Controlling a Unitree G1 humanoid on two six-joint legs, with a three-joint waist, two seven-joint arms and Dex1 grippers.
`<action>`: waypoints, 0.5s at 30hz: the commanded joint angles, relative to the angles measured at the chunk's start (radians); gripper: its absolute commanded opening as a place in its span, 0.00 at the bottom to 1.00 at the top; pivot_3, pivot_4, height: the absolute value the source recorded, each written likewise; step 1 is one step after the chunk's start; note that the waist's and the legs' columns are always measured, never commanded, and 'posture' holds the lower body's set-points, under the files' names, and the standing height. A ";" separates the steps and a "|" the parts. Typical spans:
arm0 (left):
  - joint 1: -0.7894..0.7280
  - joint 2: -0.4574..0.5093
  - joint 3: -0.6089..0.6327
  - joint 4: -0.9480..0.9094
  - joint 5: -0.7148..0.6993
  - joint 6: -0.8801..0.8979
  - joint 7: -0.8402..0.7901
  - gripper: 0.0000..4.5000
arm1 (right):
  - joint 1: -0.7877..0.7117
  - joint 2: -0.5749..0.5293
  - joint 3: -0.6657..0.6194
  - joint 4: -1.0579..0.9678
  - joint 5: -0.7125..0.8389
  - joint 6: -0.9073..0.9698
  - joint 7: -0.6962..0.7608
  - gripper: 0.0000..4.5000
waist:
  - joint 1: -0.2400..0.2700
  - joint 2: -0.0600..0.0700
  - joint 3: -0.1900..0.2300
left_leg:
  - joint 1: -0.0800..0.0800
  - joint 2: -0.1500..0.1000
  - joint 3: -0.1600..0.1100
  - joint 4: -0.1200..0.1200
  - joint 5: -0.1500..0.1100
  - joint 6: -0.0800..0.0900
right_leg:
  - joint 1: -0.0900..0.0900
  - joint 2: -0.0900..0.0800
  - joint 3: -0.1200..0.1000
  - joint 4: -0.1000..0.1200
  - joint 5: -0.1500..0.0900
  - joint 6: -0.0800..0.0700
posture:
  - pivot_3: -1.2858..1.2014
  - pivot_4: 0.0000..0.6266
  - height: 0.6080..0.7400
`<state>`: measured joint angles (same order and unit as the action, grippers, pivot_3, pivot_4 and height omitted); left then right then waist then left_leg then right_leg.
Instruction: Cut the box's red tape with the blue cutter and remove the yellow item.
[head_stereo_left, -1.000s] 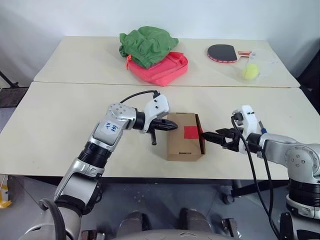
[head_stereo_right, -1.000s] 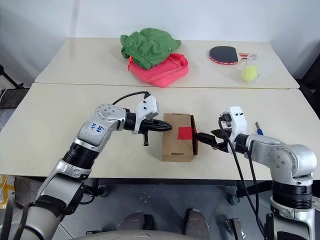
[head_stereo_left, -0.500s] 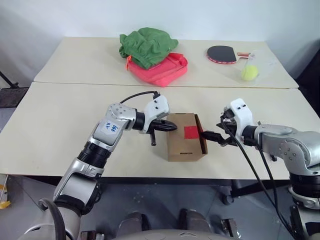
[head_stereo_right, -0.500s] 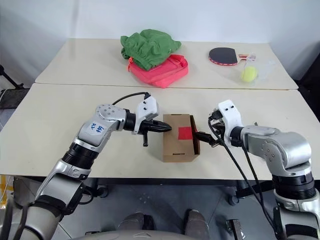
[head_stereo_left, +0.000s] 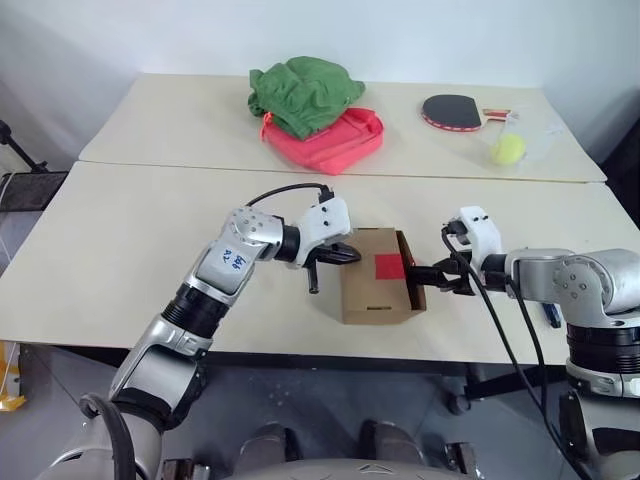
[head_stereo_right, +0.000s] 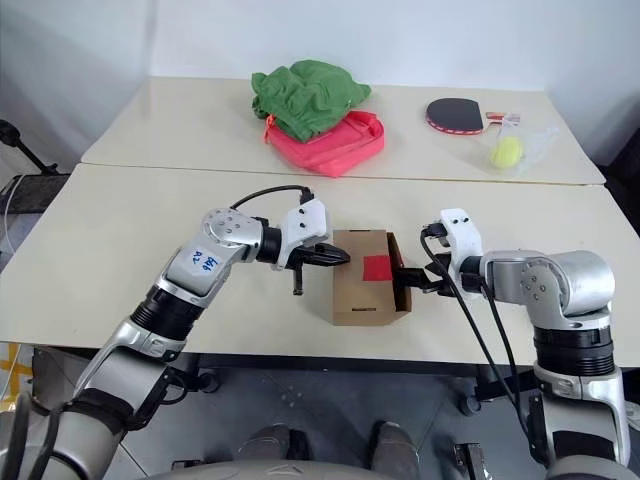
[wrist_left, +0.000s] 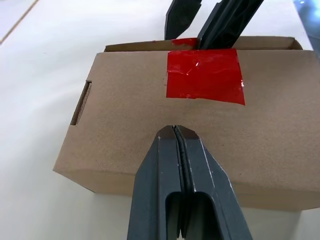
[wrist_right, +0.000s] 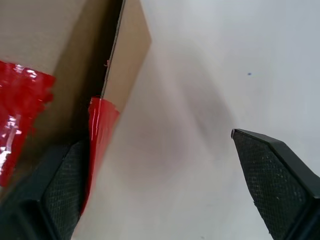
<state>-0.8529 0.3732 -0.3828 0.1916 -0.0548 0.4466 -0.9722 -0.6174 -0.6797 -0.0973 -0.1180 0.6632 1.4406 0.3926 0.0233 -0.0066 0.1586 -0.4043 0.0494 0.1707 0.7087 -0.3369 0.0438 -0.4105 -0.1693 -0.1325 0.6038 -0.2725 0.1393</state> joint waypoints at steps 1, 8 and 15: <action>0.070 0.028 -0.090 0.057 0.085 0.064 0.000 0.00 | 0.022 -0.064 -0.005 0.021 -0.061 -0.009 -0.006 1.00 | 0.001 0.001 -0.003 | 0.000 0.000 0.000 0.000 0.000 0.000 | 0.000 0.000 0.000 0.000 0.000 0.000 | 0.52 0.24 1.00; 0.085 0.035 -0.091 0.048 0.083 0.070 0.001 0.00 | 0.043 -0.101 0.008 0.038 -0.098 -0.056 0.021 1.00 | -0.007 0.003 -0.007 | 0.000 0.000 0.001 0.000 0.000 0.000 | 0.000 0.000 -0.001 -0.001 0.000 0.000 | 0.52 0.24 1.00; 0.084 0.020 -0.063 0.040 0.055 0.069 0.009 0.00 | 0.109 -0.069 -0.024 -0.023 -0.090 -0.078 0.044 1.00 | -0.011 0.005 -0.009 | 0.001 0.001 0.001 -0.001 0.000 0.000 | 0.000 0.000 -0.001 0.000 0.000 0.000 | 0.52 0.24 1.00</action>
<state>-0.8311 0.3897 -0.3811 0.1669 -0.0435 0.4494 -0.9584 -0.5187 -0.7590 -0.0972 -0.1093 0.5617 1.3595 0.4256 0.0127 -0.0015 0.1497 -0.4032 0.0511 0.1715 0.7082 -0.3370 0.0438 -0.4105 -0.1695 -0.1332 0.6032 -0.2725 0.1392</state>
